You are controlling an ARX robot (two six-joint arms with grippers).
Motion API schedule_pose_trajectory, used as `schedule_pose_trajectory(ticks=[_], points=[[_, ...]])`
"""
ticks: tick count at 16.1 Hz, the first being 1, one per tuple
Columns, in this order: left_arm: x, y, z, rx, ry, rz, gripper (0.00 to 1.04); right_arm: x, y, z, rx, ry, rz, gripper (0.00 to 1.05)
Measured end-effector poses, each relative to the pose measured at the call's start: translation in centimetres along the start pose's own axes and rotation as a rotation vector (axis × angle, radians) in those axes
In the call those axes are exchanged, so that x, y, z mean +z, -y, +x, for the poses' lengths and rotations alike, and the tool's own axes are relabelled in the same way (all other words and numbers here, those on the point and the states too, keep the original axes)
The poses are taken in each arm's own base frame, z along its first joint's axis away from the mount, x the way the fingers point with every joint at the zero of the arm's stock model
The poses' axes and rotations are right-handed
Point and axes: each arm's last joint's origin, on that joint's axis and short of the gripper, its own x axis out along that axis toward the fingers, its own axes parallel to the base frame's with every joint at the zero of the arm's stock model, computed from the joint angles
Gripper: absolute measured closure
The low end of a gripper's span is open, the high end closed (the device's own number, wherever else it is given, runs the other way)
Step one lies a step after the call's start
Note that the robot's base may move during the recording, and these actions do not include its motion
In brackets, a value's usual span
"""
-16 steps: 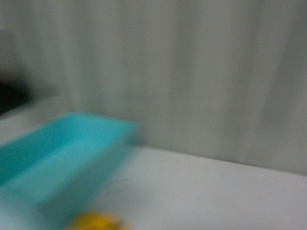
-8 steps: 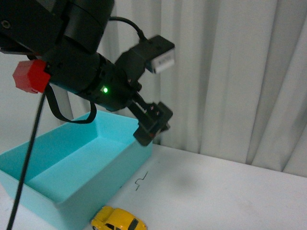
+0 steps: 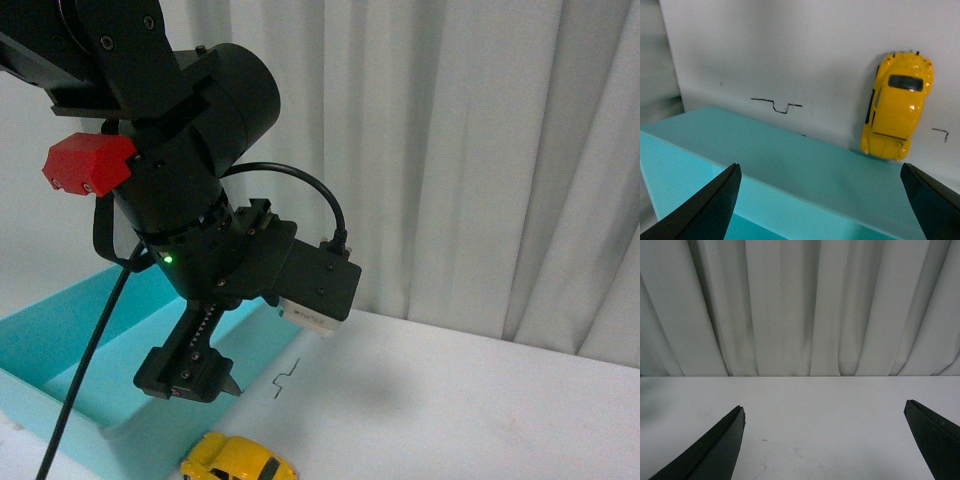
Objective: Wind up and store yellow beetle toy
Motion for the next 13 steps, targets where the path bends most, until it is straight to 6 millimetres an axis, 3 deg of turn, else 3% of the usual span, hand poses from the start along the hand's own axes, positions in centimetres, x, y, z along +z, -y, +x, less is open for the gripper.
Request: schedule_pose_trajectory(ticks=[2,7,13], points=[[-0.1,0.7,0.3,-0.041,-0.01,0.05,0.07,0.0,0.0,0.0,0.0,0.0,0.0,0.07],[1.1,4.6,3.1,-0.137,0.017,0.156,0.07,0.0,0.0,0.0,0.0,0.0,0.0,0.07],[1.2,5.4,6.1,-0.158,-0.016,0.203,0.07,0.0,0.0,0.0,0.0,0.0,0.0,0.07]])
